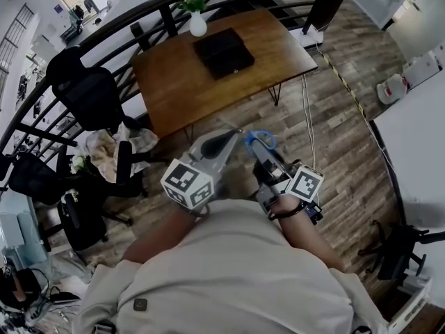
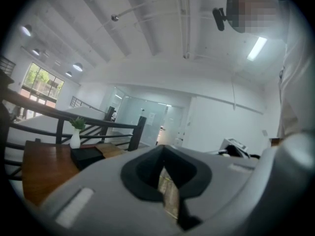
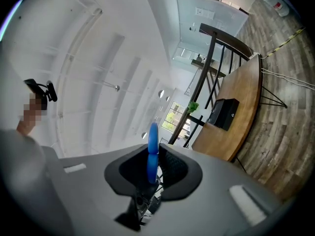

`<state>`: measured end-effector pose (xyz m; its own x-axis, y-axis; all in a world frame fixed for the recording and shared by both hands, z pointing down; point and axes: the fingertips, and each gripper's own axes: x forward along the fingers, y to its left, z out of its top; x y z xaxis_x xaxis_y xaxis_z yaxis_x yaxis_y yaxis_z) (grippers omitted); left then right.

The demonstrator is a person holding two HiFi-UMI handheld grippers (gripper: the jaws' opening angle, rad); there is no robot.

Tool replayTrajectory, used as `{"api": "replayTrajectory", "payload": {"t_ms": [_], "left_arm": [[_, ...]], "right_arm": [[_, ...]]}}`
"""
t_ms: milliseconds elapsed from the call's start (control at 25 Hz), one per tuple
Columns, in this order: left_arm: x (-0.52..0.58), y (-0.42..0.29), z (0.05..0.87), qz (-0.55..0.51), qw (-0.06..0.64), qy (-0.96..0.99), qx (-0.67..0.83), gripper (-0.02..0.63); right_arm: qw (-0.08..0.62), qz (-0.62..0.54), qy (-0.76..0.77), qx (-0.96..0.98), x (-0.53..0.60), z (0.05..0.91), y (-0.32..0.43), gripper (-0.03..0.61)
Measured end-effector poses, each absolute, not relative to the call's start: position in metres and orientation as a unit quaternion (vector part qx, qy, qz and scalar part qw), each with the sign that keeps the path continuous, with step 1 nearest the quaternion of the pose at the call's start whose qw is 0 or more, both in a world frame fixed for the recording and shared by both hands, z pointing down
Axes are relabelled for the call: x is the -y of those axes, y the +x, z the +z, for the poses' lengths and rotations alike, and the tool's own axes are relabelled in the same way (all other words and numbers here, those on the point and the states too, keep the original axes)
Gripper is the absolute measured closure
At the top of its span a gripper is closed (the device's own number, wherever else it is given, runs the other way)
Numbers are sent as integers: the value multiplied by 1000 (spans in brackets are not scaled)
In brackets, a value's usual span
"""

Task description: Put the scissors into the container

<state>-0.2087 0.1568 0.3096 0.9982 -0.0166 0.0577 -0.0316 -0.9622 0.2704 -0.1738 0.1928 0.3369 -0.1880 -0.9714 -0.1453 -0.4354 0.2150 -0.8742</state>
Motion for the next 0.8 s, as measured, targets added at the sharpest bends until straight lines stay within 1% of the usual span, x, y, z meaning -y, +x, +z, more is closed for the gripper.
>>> {"api": "replayTrajectory", "payload": {"t_ms": [200,480,800], "left_arm": [[-136,-210,313,24,144,989,23,611],[-118,-204,319,27,149,987,47,611],[-105,-165,326,36,149,986,73,611]], "right_arm": [[374,-379,-510,-676,-173,346,-175,520],[365,-376,-497,-691,-156,349,-163,520],[367,-401,-473,-694,-138,357,-125,520]]}}
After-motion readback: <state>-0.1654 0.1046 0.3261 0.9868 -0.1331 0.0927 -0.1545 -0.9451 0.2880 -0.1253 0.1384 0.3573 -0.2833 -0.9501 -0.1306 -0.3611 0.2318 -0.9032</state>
